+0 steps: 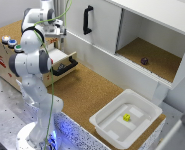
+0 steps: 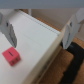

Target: Grasp the drawer handle and close it

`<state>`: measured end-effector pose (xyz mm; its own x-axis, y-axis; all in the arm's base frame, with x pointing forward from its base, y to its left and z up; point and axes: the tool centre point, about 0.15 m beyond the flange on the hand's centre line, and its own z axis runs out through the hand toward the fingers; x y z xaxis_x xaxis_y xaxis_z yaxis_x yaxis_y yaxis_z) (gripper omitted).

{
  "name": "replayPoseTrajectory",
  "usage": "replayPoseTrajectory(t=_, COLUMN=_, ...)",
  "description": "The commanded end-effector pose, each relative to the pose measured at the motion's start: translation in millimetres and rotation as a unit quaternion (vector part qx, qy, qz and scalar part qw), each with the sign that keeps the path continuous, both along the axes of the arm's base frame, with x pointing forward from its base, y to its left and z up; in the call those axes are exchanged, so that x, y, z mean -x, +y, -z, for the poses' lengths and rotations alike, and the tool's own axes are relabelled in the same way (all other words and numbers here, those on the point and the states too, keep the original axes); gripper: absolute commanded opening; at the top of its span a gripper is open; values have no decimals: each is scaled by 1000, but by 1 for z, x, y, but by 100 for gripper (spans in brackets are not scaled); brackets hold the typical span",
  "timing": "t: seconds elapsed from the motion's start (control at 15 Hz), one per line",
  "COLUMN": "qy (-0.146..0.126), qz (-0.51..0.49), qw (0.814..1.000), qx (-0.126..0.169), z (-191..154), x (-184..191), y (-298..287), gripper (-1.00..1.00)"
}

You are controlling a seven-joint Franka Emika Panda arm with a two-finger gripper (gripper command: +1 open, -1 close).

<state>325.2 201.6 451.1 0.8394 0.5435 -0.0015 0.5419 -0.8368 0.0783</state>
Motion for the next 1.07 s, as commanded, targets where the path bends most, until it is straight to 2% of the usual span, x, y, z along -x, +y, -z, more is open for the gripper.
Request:
replayPoseTrajectory(t=0.0, qy=-19, qz=35, qw=995, qx=-93, z=20, x=7, y=-73, gripper=100)
replayPoseTrajectory(t=0.27, qy=-28, qz=64, qw=994, qx=-79, z=24, x=7, y=-102, gripper=100)
replayPoseTrajectory(t=0.33, qy=-31, qz=70, qw=994, qx=-80, z=28, x=10, y=-110, gripper=100)
replayPoseTrajectory(t=0.47, qy=-37, qz=65, qw=992, qx=-103, z=39, x=13, y=-121, gripper=100)
replayPoseTrajectory(t=0.8, qy=-45, qz=77, qw=992, qx=-95, z=71, x=16, y=-147, gripper=100)
replayPoseTrajectory(t=1.0, qy=-41, qz=82, qw=992, qx=-88, z=86, x=14, y=-157, gripper=100)
